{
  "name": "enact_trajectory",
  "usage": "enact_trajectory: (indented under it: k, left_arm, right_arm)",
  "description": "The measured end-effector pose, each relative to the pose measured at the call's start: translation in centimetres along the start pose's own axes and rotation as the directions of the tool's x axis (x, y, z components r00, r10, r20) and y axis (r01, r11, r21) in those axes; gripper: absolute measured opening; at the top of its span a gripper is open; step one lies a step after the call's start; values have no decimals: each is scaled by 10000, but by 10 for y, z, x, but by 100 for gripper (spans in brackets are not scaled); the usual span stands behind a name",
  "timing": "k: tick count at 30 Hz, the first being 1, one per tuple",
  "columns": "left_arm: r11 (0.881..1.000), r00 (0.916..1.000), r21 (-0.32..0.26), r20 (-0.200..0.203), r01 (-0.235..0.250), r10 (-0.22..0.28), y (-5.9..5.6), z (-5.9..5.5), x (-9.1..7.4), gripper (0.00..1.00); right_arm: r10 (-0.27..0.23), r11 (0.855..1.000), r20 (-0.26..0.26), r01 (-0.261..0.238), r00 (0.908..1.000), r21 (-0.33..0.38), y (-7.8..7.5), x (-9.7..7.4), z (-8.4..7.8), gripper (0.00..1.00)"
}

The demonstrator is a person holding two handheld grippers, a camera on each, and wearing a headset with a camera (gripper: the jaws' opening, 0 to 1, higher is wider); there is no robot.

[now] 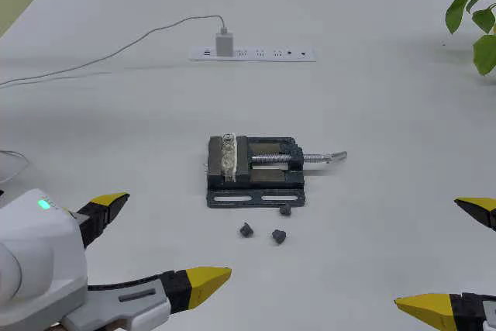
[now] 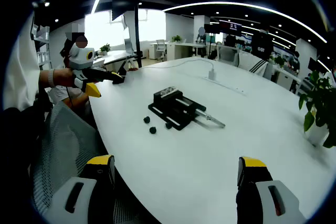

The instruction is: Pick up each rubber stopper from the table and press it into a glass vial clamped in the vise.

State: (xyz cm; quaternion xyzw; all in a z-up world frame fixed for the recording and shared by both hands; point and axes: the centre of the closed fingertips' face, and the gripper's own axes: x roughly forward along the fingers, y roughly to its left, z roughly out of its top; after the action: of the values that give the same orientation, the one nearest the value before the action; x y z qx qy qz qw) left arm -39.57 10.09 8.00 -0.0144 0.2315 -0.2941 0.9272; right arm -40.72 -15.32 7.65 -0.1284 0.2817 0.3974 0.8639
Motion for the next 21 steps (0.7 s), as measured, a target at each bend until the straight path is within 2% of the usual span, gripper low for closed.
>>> enact_trajectory:
  k: [10, 21]
  left_arm:
    - [9999, 9999, -52, -75, 100, -100, -5, -4, 1, 99]
    - [9998, 9998, 63, -69, 180, -179, -5, -3, 2, 99]
  right_arm:
    - [51, 10000, -67, -51, 10000, 29, 2, 2, -3, 96]
    - [157, 9998, -200, -159, 9997, -88, 4, 7, -4, 93]
